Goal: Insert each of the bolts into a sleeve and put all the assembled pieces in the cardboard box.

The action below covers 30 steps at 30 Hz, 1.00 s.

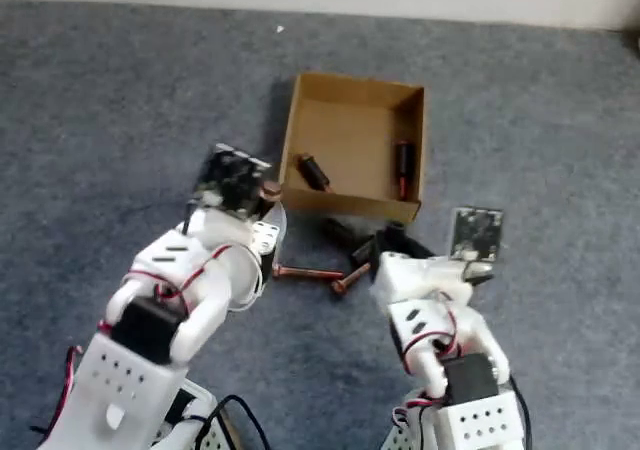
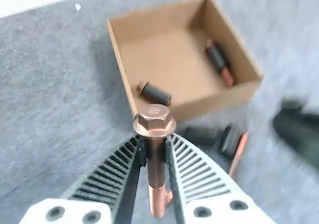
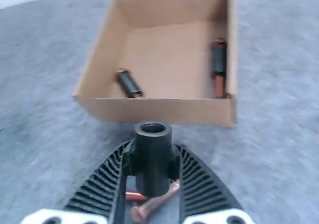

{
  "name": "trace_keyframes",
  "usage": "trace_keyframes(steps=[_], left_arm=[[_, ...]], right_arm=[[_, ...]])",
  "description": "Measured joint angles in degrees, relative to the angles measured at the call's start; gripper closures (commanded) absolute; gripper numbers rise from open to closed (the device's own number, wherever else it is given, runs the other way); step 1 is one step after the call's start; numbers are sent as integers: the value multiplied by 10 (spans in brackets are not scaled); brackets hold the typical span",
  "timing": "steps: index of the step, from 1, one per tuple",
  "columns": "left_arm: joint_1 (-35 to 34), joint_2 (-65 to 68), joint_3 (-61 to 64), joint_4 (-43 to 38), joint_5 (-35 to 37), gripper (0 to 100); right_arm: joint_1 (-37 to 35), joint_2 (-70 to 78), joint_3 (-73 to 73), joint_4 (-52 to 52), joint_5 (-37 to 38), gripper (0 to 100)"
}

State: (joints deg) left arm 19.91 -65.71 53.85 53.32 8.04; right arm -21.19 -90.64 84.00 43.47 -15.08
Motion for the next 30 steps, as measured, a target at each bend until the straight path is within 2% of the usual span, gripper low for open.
trace_keyframes(steps=[3,6,12,15,22,30], left_arm=[[1,-39,12,-24,51,987],[-2,-56,12,-39,71,951],[0,-62,12,-94,117,950],[3,-62,12,-124,135,950],[58,-62,12,-146,143,951],[59,-62,25,-175,143,951]], right_arm=[[-48,-29,42,-35,46,994],[-81,-58,82,-76,83,994],[-121,-125,118,-144,152,994],[-127,-131,118,-170,162,994],[-146,-132,119,-192,163,994],[-173,-132,119,-192,163,994]])
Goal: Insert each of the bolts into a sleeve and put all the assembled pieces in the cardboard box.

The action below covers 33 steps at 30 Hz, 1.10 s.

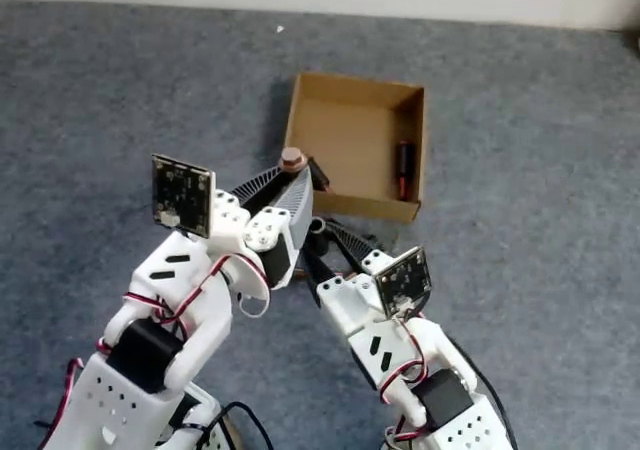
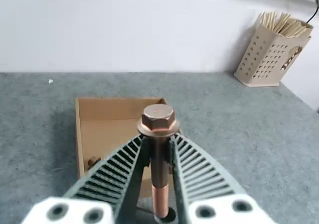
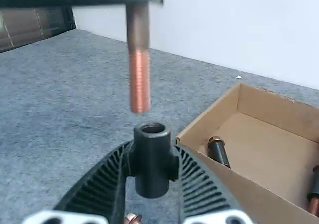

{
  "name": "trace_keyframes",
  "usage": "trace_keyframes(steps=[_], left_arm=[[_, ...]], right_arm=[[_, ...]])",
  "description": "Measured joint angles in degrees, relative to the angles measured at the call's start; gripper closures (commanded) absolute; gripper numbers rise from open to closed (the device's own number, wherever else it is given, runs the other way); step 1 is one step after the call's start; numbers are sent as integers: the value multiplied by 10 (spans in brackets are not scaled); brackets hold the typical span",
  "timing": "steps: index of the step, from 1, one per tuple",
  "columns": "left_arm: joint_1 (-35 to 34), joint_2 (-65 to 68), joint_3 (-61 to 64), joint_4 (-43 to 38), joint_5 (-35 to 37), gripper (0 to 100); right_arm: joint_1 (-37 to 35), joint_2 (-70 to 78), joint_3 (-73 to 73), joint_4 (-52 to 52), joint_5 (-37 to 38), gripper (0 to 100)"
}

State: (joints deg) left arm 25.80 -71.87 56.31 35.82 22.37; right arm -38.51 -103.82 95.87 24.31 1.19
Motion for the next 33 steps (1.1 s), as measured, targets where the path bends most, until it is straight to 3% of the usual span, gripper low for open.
trace_keyframes(steps=[15,19,23,33], left_arm=[[44,0,53,-25,0,947],[44,0,53,-25,-3,885],[49,0,58,4,-61,835],[57,-4,60,84,-78,816]], right_arm=[[-3,0,0,0,0,994],[-4,0,0,0,0,994],[24,0,0,0,0,994],[90,1,0,0,2,994]])
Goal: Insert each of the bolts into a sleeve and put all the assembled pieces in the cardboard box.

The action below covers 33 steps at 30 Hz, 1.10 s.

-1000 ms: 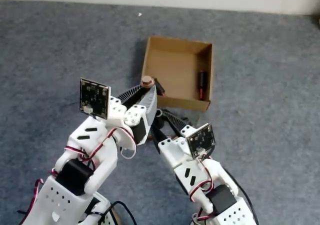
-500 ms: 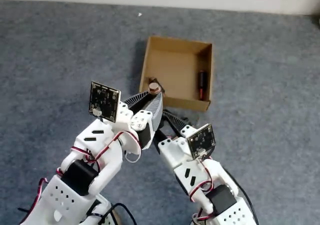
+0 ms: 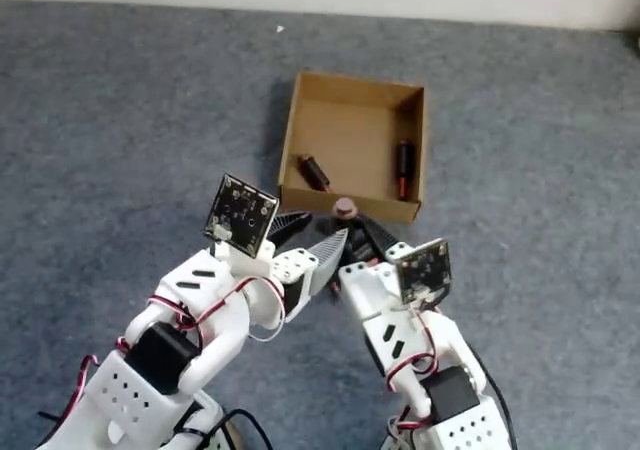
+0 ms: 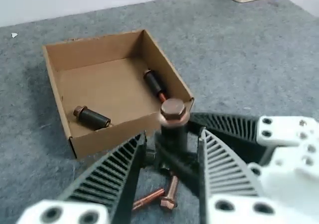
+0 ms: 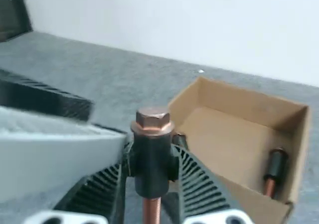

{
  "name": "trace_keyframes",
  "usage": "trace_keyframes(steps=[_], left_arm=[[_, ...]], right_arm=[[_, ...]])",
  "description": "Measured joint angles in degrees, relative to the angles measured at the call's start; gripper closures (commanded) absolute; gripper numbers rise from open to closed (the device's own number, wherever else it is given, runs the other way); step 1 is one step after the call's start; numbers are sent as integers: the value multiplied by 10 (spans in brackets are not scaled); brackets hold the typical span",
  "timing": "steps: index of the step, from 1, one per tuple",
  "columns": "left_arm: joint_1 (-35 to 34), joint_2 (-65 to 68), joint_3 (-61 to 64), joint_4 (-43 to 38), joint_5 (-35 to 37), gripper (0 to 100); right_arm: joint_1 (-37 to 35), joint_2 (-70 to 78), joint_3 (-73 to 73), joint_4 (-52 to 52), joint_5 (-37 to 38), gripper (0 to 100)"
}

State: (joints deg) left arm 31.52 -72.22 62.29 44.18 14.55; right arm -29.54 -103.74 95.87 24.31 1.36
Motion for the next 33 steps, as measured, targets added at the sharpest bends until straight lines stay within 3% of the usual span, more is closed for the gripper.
trace_keyframes(steps=[5,14,21,28,33], left_arm=[[-21,-17,4,1,0,819],[-186,-172,107,22,-29,992],[-279,-313,250,22,-85,994],[-299,-313,333,22,-88,994],[-299,-314,337,22,-90,994]], right_arm=[[36,0,0,33,0,994],[77,0,0,121,0,994],[84,0,-53,254,0,994],[82,17,-180,303,0,994],[82,170,-251,270,0,994]])
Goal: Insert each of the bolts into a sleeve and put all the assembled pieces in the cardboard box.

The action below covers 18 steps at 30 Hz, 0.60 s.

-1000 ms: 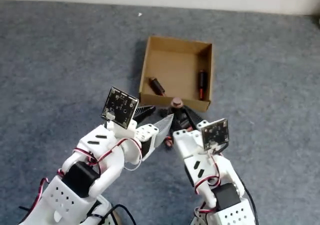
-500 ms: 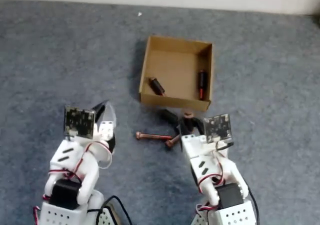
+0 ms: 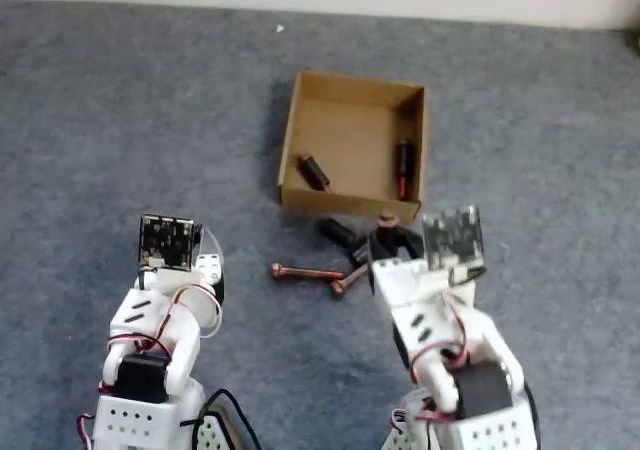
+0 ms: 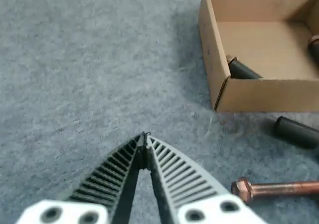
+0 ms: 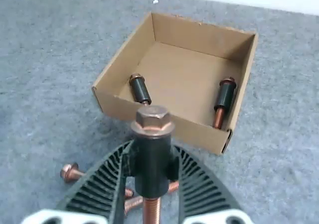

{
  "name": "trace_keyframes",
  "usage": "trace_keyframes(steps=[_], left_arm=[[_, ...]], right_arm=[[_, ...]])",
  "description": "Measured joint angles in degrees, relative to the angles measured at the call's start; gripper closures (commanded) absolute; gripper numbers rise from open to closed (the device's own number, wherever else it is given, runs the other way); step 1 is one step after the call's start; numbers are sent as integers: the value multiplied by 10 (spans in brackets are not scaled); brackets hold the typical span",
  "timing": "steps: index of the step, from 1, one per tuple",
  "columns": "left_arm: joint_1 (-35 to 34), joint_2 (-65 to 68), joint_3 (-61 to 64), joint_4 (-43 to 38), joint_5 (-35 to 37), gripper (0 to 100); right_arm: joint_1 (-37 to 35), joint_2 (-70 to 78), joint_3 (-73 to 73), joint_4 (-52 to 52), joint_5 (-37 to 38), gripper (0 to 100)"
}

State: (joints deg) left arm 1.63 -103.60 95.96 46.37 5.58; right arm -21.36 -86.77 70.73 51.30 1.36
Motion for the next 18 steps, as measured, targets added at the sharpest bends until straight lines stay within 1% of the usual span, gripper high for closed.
trace_keyframes(steps=[13,18], left_arm=[[0,0,1,0,-4,994],[0,0,1,0,-4,994]], right_arm=[[0,549,-275,-253,0,994],[4,730,-373,-294,0,994]])
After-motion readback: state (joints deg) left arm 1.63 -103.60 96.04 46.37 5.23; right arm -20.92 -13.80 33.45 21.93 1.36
